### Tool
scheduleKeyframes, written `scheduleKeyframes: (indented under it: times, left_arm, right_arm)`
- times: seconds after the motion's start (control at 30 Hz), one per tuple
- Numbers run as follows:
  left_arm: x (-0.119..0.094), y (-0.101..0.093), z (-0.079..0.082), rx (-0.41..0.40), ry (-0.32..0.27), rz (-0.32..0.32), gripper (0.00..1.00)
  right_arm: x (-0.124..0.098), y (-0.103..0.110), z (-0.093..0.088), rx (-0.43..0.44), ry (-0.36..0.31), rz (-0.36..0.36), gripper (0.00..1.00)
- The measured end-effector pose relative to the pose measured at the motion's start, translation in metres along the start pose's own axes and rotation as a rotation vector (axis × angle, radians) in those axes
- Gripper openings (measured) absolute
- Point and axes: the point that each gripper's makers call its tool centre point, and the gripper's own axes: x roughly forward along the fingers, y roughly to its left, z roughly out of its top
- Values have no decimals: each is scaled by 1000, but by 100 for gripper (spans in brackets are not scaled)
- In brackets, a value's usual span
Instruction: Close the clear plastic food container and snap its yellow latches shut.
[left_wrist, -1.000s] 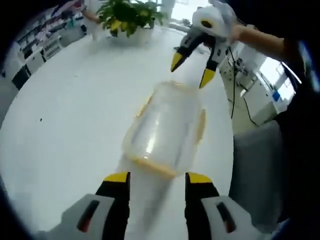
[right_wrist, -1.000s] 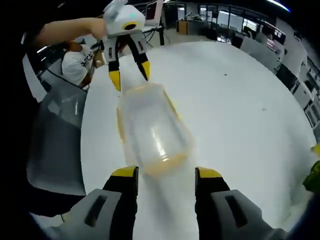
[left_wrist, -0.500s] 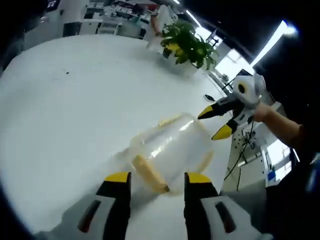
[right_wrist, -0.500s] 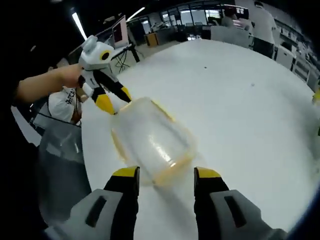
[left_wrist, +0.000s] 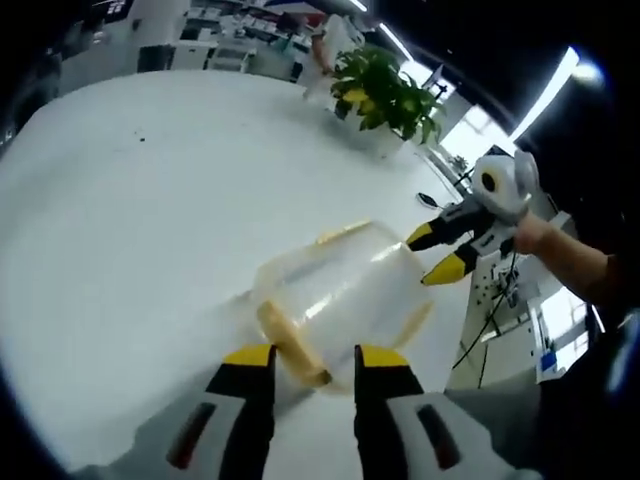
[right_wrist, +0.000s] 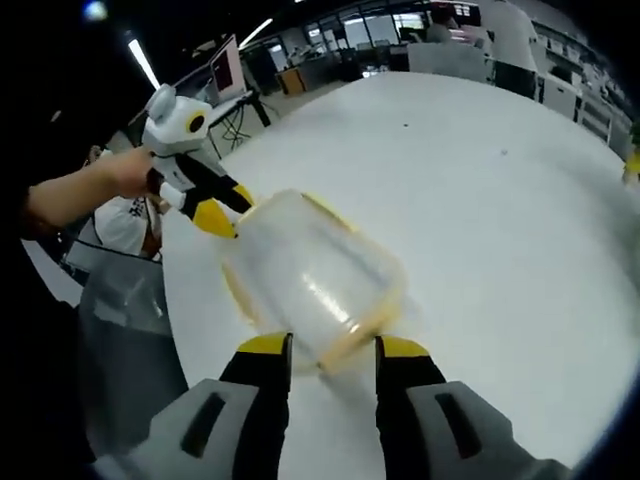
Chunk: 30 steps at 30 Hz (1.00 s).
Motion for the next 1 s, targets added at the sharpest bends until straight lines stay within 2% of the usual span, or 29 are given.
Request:
scheduleKeyframes:
  times: [0.1, 0.13, 0.17, 0.2, 0.23, 0.27, 0.3, 0.33, 0.4, 0.5, 0.63, 0.83, 0.93, 1.0]
  left_arm:
    - [2, 0, 1, -20, -14, 13, 24]
    - [5, 0, 2, -64, -21, 23, 23]
    - [8, 4, 2, -28, -15, 39, 24]
    - [9, -1, 4, -34, -2, 45, 24]
    - [9, -3, 4, -19, -3, 51, 24]
    - [7, -2, 3, -25, -2, 48, 23]
    - [6, -3, 1, -73, 3, 44, 23]
    - [5, -1, 0, -62, 6, 53, 23]
    - [4, -2, -2, -59, 22, 66, 23]
    - [3, -3, -5, -79, 35, 71, 24]
    - [4, -3, -4, -83, 41, 69, 25]
    - [3, -4, -4, -64, 40, 66, 26]
    - [2, -3, 0, 26, 18, 89, 27]
    - [1, -3, 3, 72, 13, 101, 28]
  right_arm:
    - [0, 1, 1, -30, 8, 12, 29]
    - [1, 1, 1, -47, 15, 18, 28]
    - [1, 0, -1, -43, 26, 21, 28]
    - [2, -1, -1, -29, 30, 22, 28]
    - [1, 0, -2, -52, 41, 28, 27]
    - [3, 0, -1, -55, 48, 32, 27]
    - [4, 2, 0, -49, 47, 49, 26]
    - [4, 0, -6, -39, 72, 51, 25]
    - [5, 1, -7, -9, 56, 81, 25]
    - [5, 1, -6, 0, 22, 79, 26]
    - [4, 3, -4, 40, 32, 64, 26]
    - [6, 4, -2, 61, 52, 50, 27]
    - [5, 4, -1, 63, 47, 40, 27]
    - [3, 4, 1, 0, 36, 16, 28]
